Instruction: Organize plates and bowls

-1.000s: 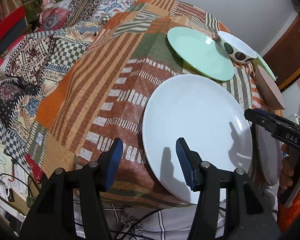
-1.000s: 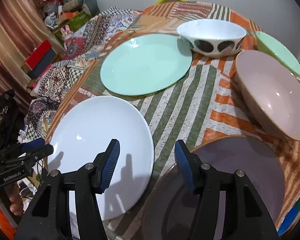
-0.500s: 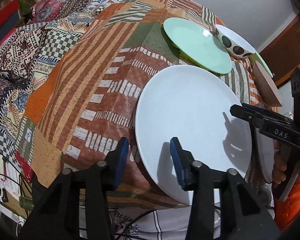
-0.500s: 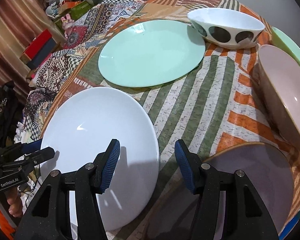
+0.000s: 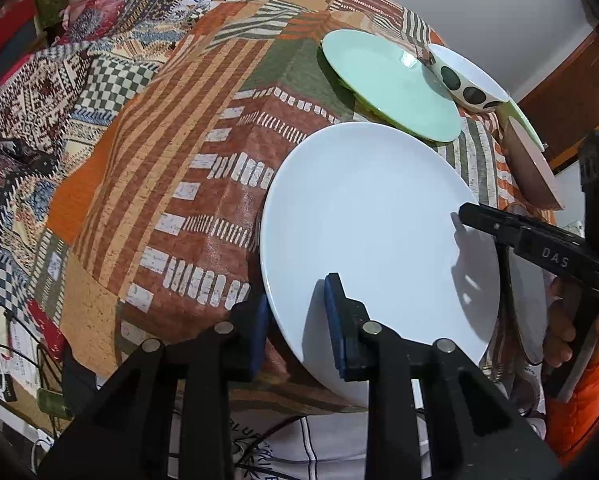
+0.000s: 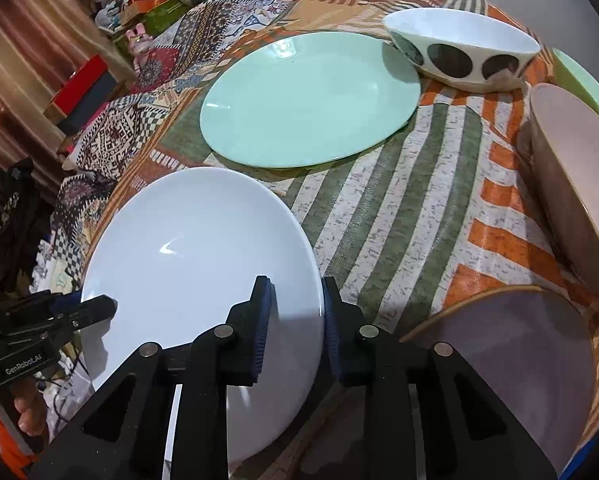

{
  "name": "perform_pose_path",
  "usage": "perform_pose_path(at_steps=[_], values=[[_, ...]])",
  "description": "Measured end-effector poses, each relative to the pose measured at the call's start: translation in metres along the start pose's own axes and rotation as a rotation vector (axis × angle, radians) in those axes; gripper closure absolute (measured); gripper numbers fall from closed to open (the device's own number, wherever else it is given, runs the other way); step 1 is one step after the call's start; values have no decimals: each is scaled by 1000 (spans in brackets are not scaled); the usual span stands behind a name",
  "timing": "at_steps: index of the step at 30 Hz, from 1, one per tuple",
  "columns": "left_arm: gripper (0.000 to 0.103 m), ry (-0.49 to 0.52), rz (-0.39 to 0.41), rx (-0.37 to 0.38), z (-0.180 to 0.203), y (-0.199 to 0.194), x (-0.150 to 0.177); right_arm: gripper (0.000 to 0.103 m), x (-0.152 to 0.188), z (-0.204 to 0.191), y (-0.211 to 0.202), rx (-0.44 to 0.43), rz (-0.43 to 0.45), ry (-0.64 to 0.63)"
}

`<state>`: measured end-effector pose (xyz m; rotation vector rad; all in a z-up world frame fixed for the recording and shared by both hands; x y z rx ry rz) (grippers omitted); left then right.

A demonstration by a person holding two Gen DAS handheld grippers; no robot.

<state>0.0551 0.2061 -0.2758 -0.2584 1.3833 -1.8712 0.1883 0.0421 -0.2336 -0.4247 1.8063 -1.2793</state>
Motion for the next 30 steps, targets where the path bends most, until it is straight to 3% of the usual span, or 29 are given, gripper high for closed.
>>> perform_pose_path(at_steps=[5,6,7,8,9,10,13,15,19,27,30], values=[[77,0,30,10,2,-10,-3,84,0,-6,-12,25,29,-31],[77,-1,31,18,3,-12,-3,94,0,-9,-15,-56,58,-40],[77,3,33,15,4,-14,-4,97,-1,-14,-15,-149,65,-36],[77,8,33,7,6,-14,-5,97,-3,-20,-15,-137,66,-42],[77,4,28,-1,5,-12,-5,97,-6,-27,-17,-34,71,-80],[77,-4,21,-3,4,-10,-6,96,-8,-31,-17,5,76,-103],[77,-34,12,-14,-6,-4,-6,96,-9,-28,-14,-35,66,-66],[77,-37,38,-27,-11,-10,-5,94,-7,-20,-13,-5,59,-51],[77,-50,45,-32,-18,-14,-3,69,-2,-4,-11,27,40,1],[78,-48,43,-15,-20,-10,-1,69,1,-1,-1,-21,-2,2],[81,-52,31,4,-20,-8,-2,77,0,0,4,-30,-2,9]])
Point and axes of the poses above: each gripper's, at about its wrist camera, not at the fingertips, and y roughly the way its jaws point, z to its right, x to its underside, the point moved 2 cm from there along y, roughly the way its jaws point, and after that the axes turned 15 degrees about -y, right-handed, at the moved point
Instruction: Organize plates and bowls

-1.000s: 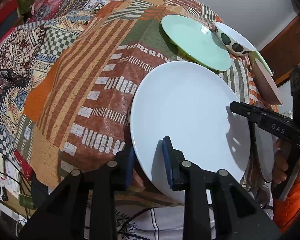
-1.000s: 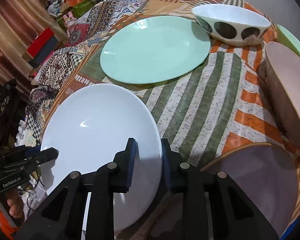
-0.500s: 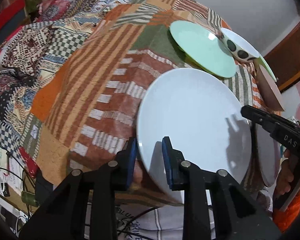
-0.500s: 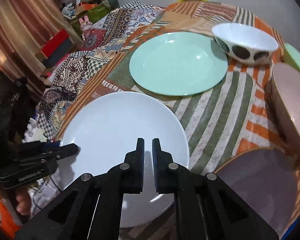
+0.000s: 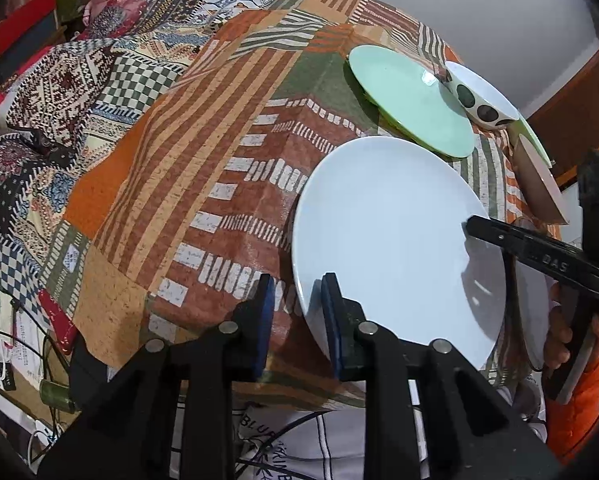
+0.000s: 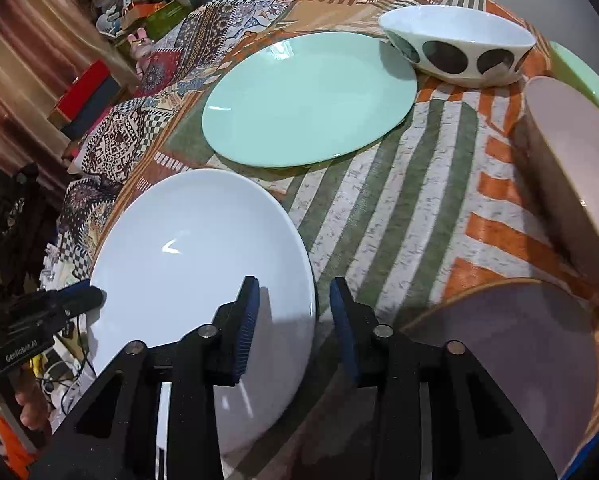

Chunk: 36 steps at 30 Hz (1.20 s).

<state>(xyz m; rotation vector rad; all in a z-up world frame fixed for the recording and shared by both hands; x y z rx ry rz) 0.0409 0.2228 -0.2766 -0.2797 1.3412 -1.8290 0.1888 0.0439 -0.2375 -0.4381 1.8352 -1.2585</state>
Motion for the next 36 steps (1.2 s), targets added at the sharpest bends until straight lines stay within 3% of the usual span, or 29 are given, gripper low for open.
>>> perform_pose_path(at_steps=[4,11,25,36], values=[[89,-15,-29,41,1,5,-2,81,0,2,4,-42,5,20],[89,6,-28,16,6,3,0,82,4,-1,-3,-37,13,35],[89,49,84,51,34,-43,-1,81,7,-1,-54,-23,141,49],[89,128,120,109,77,-63,6,82,24,15,-97,30,235,83]])
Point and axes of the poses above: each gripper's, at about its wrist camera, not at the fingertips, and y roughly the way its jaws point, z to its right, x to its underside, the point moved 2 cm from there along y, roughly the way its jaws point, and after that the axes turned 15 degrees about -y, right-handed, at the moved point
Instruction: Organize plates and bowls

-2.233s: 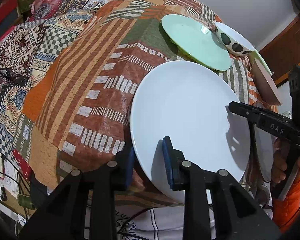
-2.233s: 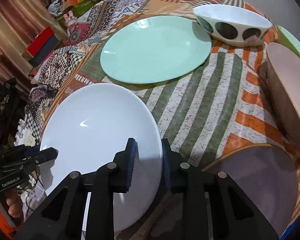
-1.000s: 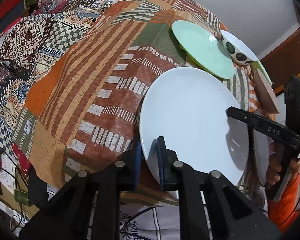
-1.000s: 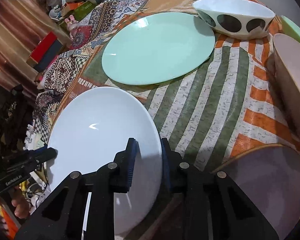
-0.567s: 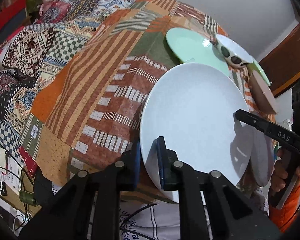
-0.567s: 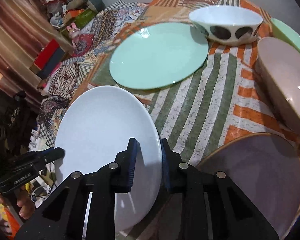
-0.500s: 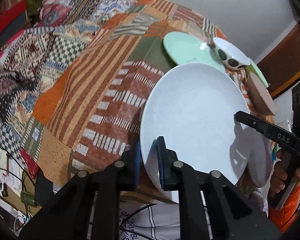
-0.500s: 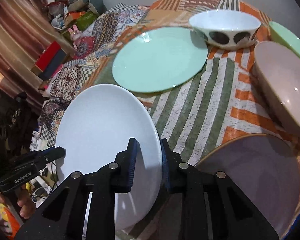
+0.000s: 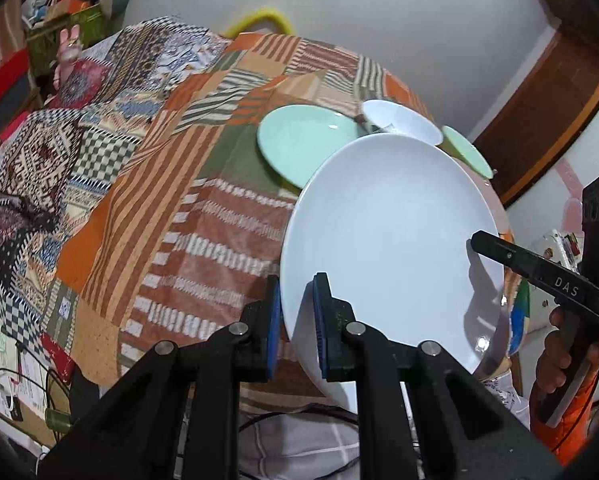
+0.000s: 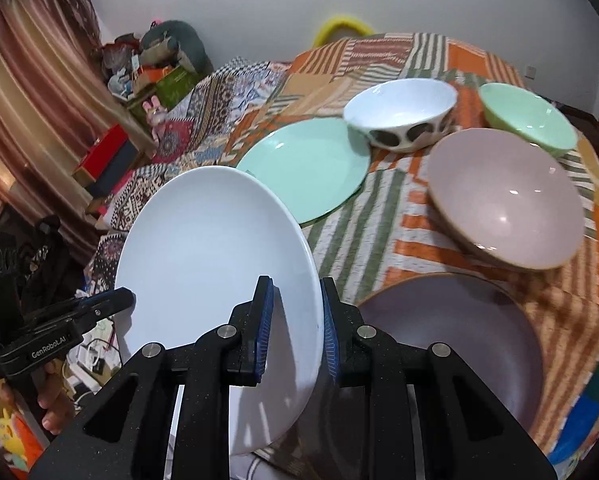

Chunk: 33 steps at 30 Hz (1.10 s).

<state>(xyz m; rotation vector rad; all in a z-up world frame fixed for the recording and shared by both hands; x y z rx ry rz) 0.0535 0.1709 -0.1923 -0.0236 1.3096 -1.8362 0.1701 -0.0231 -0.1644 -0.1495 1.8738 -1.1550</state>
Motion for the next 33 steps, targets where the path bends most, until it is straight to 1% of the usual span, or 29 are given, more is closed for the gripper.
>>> perform_pose_path(at_steps=[15,23,33], values=[[89,109,-38,34,58,7,18,82,32,33,-44,58,57,81],[88,166,-80,27,86,20,28,82,53,51,-58,76,65,132],[88,212,-150,1,109,45,44,82,79,73,-64,77,52,204]])
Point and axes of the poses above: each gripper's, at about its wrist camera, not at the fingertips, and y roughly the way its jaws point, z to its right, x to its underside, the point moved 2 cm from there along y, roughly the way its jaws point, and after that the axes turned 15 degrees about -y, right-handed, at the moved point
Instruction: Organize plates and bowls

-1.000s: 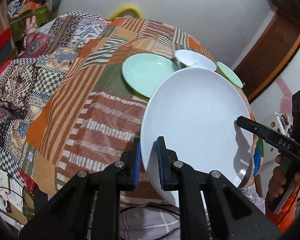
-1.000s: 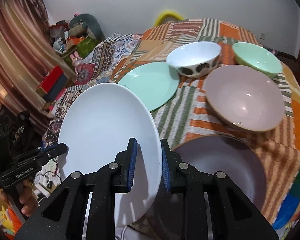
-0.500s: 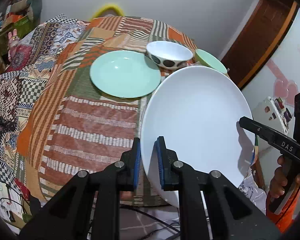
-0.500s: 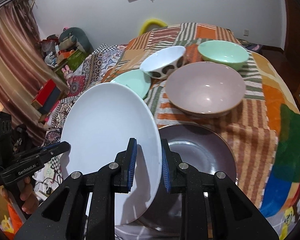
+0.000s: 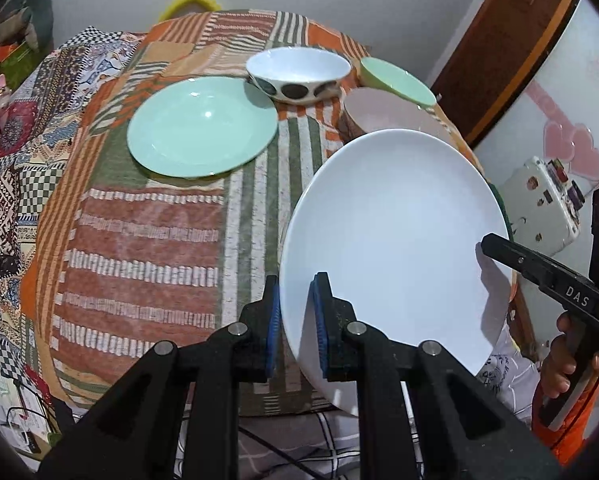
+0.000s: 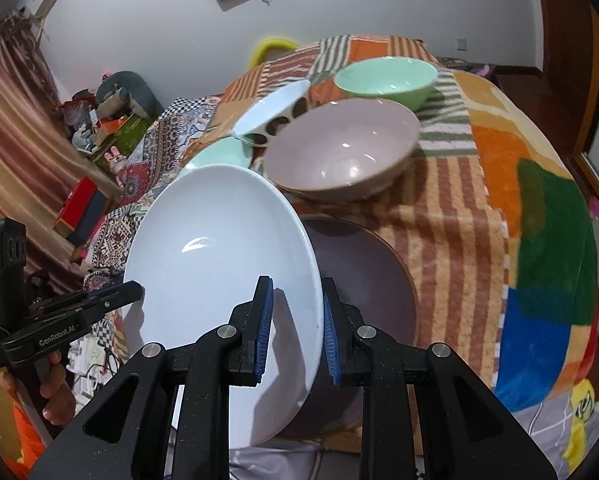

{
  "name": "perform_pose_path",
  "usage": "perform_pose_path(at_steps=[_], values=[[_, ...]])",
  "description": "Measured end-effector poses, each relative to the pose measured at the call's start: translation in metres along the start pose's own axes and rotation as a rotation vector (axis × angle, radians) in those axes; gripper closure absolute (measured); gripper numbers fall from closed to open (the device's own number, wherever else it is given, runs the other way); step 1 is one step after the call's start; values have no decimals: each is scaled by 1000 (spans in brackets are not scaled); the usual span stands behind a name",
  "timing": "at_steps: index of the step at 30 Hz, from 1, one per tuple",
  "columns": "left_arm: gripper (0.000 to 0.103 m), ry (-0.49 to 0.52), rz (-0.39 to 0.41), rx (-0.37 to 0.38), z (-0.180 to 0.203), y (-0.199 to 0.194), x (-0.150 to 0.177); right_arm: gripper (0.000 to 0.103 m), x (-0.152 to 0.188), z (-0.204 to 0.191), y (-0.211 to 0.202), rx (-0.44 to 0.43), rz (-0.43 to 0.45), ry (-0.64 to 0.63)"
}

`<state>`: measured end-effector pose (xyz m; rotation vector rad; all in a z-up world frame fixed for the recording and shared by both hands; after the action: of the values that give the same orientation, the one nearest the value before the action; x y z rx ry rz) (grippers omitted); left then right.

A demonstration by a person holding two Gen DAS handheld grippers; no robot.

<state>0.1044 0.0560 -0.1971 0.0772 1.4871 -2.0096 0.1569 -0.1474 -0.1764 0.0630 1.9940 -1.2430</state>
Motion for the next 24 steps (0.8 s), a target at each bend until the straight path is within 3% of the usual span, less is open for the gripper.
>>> perform_pose_path(at_steps=[8,24], values=[[88,26,-55,-29,10,22,4,81,20,14,5,-14,-27,63],[86,56,-123,-40,25,60,-6,81,30,31,5,3,-50,124]])
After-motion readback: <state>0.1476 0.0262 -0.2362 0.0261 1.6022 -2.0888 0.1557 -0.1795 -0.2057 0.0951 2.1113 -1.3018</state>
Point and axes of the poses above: each gripper's, at about its wrist camera, not at the fingertips, and y roughly the way its jaws point, z to its right, x to its underside, the point moved 2 cm from there along y, roughly the way its jaws point, and after that the axes turned 15 degrees about -y, right-handed, at the moved point
